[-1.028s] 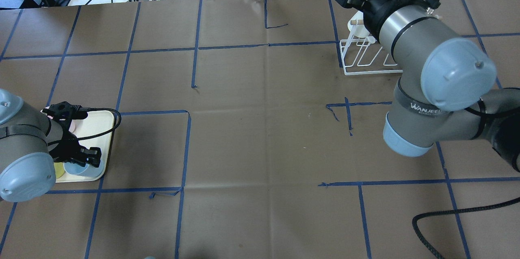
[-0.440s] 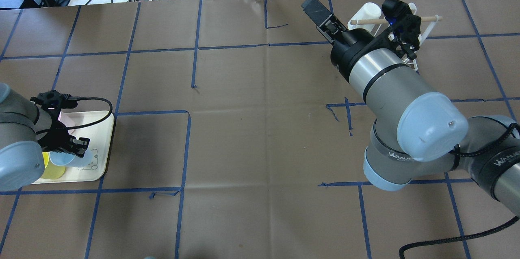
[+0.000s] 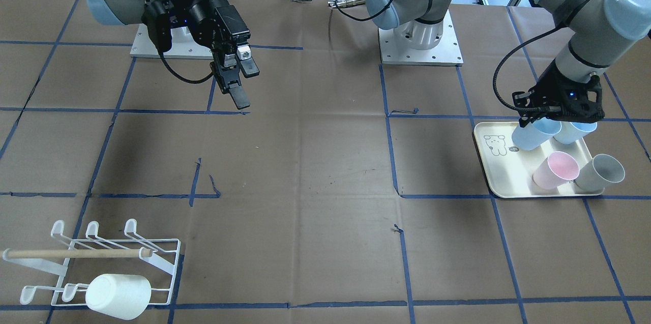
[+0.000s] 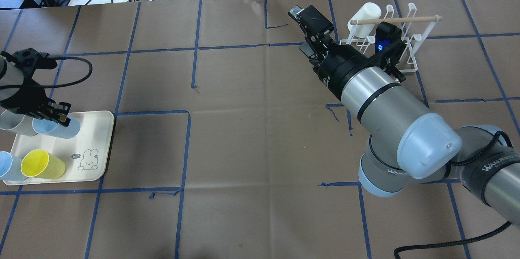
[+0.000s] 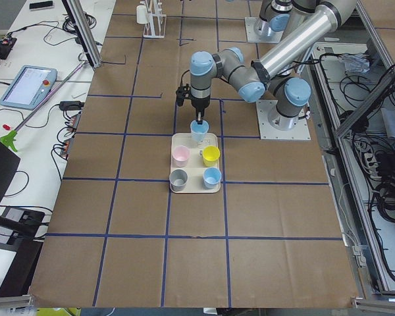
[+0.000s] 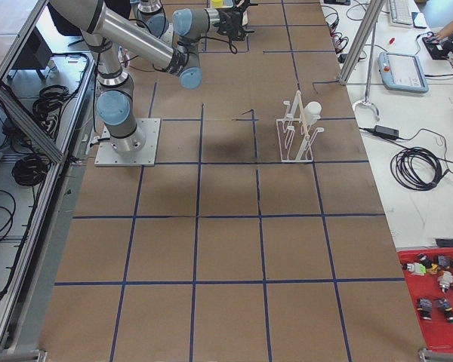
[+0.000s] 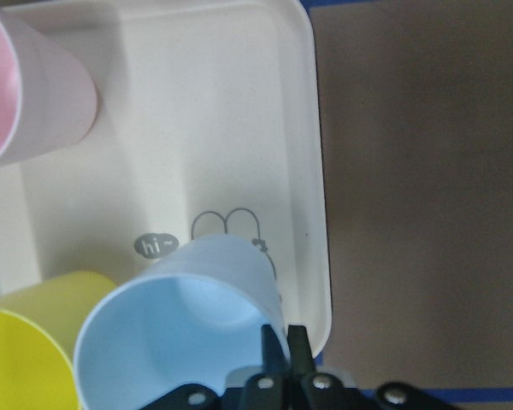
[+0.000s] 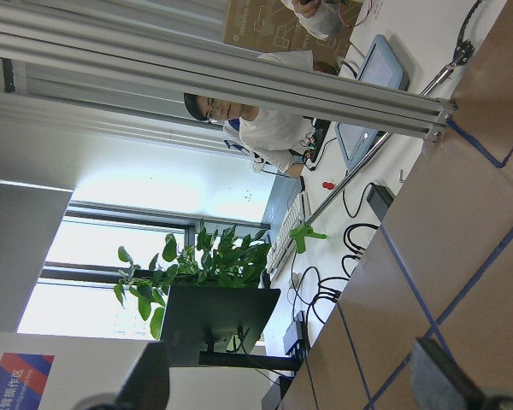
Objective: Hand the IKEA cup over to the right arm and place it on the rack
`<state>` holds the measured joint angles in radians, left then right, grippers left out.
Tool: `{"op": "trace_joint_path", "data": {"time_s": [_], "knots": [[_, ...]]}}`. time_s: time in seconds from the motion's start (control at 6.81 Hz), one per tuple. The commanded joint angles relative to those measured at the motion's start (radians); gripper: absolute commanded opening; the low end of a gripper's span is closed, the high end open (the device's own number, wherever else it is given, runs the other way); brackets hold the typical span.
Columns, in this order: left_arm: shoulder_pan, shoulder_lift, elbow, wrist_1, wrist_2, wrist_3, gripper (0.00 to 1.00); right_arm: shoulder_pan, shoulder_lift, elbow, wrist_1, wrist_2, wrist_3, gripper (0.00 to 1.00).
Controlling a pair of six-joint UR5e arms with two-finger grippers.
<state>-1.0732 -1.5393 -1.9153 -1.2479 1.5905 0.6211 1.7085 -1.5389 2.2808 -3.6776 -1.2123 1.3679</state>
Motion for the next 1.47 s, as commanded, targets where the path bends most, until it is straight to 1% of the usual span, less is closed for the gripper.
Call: {"op": "trace_joint_path", "data": {"time_s": [0.0,0.15,0.29,0.44,0.59,0.73,0.88,1.32], "knots": [[-0.123,-0.071,0.286,-0.215,-0.020,-0.033,0.00,0.000,0.005,0.012,-0.033,0.004,0.123,1.00],[-0.186,-0.141,0.412,-0.279,-0.018,-0.068,0.00,0.000,0.005,0.008,-0.036,-0.003,0.125,1.00],[-0.262,-0.189,0.489,-0.283,-0.029,-0.092,0.00,0.000,0.003,0.008,-0.036,-0.007,0.120,1.00],[-0.327,-0.197,0.508,-0.265,-0.164,-0.095,0.00,0.000,0.003,0.008,-0.033,-0.007,0.111,1.00],[-0.343,-0.191,0.492,-0.169,-0.336,-0.125,0.00,0.000,0.003,0.008,-0.036,-0.007,0.114,1.00],[-0.346,-0.188,0.464,-0.063,-0.483,-0.130,0.00,0.000,0.003,0.008,-0.035,-0.009,0.111,1.00],[-0.349,-0.164,0.409,0.056,-0.629,-0.127,0.00,0.000,0.003,0.008,-0.033,-0.009,0.111,1.00],[-0.370,-0.133,0.258,0.415,-0.861,-0.132,0.00,0.000,0.005,0.011,-0.022,-0.006,0.115,1.00]]}}
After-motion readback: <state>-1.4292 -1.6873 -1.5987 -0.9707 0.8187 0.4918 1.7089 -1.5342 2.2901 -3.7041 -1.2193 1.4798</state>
